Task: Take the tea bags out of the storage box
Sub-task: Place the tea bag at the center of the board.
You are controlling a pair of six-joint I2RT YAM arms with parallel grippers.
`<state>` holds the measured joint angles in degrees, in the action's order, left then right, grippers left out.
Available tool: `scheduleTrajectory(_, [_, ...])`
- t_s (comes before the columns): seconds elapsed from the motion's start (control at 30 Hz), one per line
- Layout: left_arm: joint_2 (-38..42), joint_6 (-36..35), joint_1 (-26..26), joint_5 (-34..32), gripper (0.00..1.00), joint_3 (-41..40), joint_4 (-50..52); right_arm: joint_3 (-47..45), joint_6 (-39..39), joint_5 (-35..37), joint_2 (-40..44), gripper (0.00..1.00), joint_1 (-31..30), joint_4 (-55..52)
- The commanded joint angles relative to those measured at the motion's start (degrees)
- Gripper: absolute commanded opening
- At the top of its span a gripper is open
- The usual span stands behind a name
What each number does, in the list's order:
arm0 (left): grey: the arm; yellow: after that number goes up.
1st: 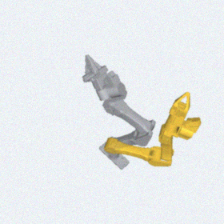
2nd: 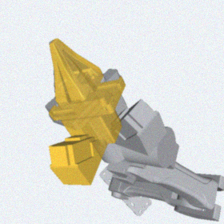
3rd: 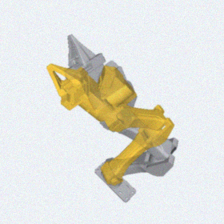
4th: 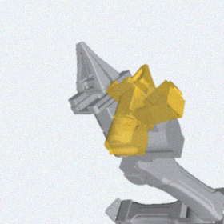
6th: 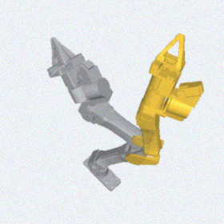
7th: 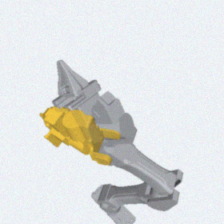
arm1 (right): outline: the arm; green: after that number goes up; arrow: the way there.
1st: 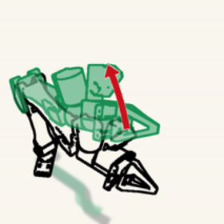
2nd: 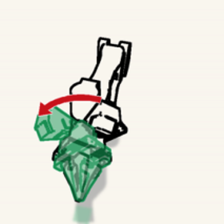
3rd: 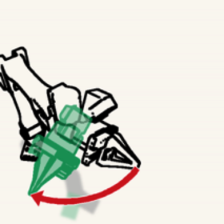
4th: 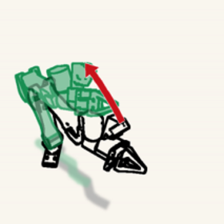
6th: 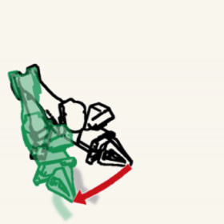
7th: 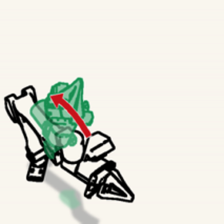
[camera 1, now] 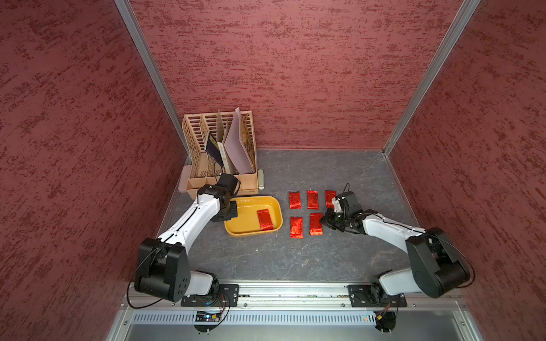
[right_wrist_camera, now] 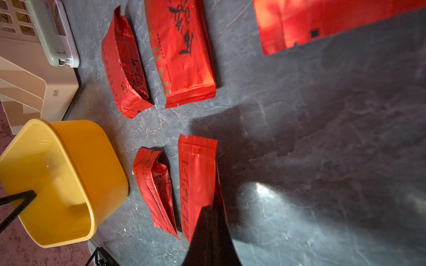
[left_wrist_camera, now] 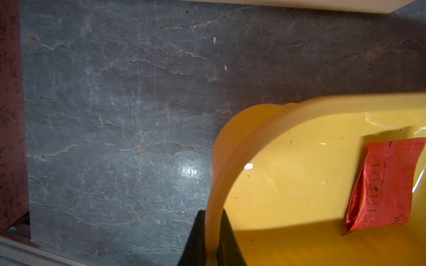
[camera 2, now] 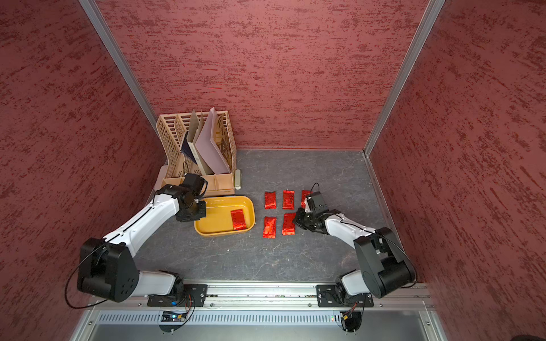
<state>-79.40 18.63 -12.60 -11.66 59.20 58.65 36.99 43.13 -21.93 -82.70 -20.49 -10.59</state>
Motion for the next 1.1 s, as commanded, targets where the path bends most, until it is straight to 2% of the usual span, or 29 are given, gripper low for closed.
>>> scheduleTrajectory(0.0, [0.83, -0.15, -0.41, -0.47, 0.00, -0.14, -0.73, 0.08, -0.57, -1.26, -0.45, 0.00, 0.32, 2.48])
scheduleTrajectory(0.7, [0.40, -0.18, -0.41, -0.47, 0.00, -0.06, -0.68, 1.68, -2.46, -2.71, -2.34, 0.00, 0.30, 0.04])
scheduleTrajectory(0.93, [0.30, -0.20, -0.43, -0.48, 0.00, -0.08, -0.68, 1.74, -2.86, -1.99, -1.68, 0.07, 0.32, -0.99])
scheduleTrajectory(1.0, [0.32, -0.18, -0.42, -0.47, 0.00, -0.05, -0.65, 1.73, -2.78, -1.39, -1.41, 0.16, 0.32, -1.45])
scheduleTrajectory(1.07, [0.38, -0.22, -0.49, -0.47, 0.00, -0.07, -0.65, 1.85, -2.77, -1.24, -1.10, 0.19, 0.35, -1.78])
